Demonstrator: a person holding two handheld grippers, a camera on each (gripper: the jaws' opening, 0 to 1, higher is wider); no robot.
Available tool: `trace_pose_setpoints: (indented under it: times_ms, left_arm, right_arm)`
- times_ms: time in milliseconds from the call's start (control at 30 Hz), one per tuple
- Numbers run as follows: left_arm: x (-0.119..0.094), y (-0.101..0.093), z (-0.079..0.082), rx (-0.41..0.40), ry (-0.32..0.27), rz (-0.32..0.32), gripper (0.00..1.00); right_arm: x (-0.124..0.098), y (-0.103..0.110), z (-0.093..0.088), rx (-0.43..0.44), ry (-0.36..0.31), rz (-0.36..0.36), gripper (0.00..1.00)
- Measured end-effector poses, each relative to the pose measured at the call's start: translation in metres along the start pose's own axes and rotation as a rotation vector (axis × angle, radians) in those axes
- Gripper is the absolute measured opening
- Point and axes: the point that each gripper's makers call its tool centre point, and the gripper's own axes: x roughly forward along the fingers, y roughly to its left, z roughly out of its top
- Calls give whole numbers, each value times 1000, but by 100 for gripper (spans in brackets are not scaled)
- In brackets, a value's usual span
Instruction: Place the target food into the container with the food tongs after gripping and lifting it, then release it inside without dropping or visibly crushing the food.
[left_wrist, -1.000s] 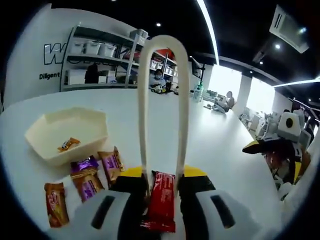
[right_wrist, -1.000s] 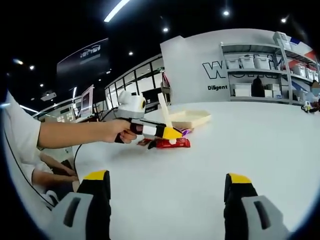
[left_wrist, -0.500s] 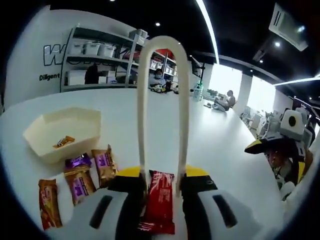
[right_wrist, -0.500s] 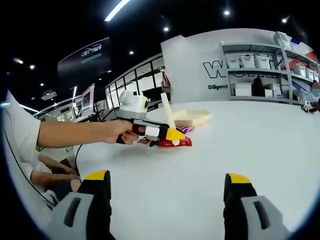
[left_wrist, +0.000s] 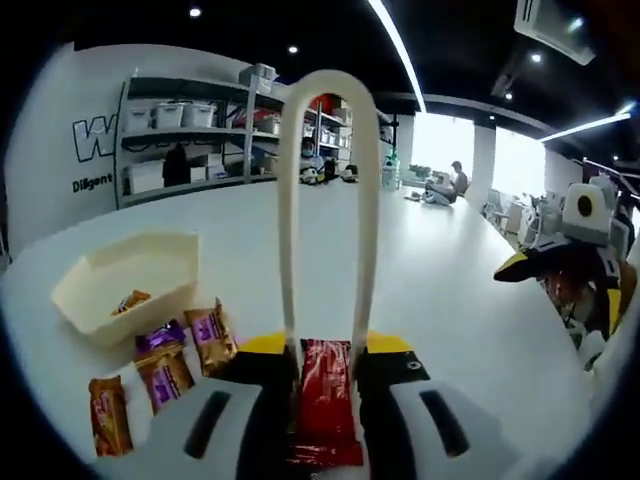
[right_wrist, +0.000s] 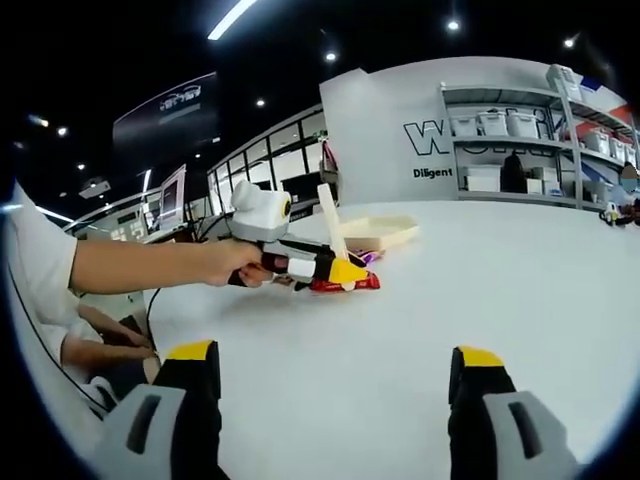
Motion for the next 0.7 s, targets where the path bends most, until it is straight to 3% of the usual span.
trace_pose_setpoints:
  times_ms: [167,233,300,433,567,700]
  left_arm:
    - [0,2,0,-19,-16,20,22]
    - [-2,5,2,-130,-44,20,22]
    - [-3,8,3,-187,-65,23,22]
    - [-3,7,3,-189,-66,19,22]
    - [-5,6,3,-239,-68,9,22]
    - [-10,2,8,-212,-69,9,22]
  right_arm:
    - [-2,-16,8,-59,-32,-90,100]
    - [-4,-17,10,-46,-37,-87,100]
    - [-6,-15,11,-33,-38,-78,100]
    - [-8,-13,8,-34,-28,-74,100]
    - [-10,-13,5,-26,-20,-69,100]
    - [-10,-14,5,-29,-22,-76,100]
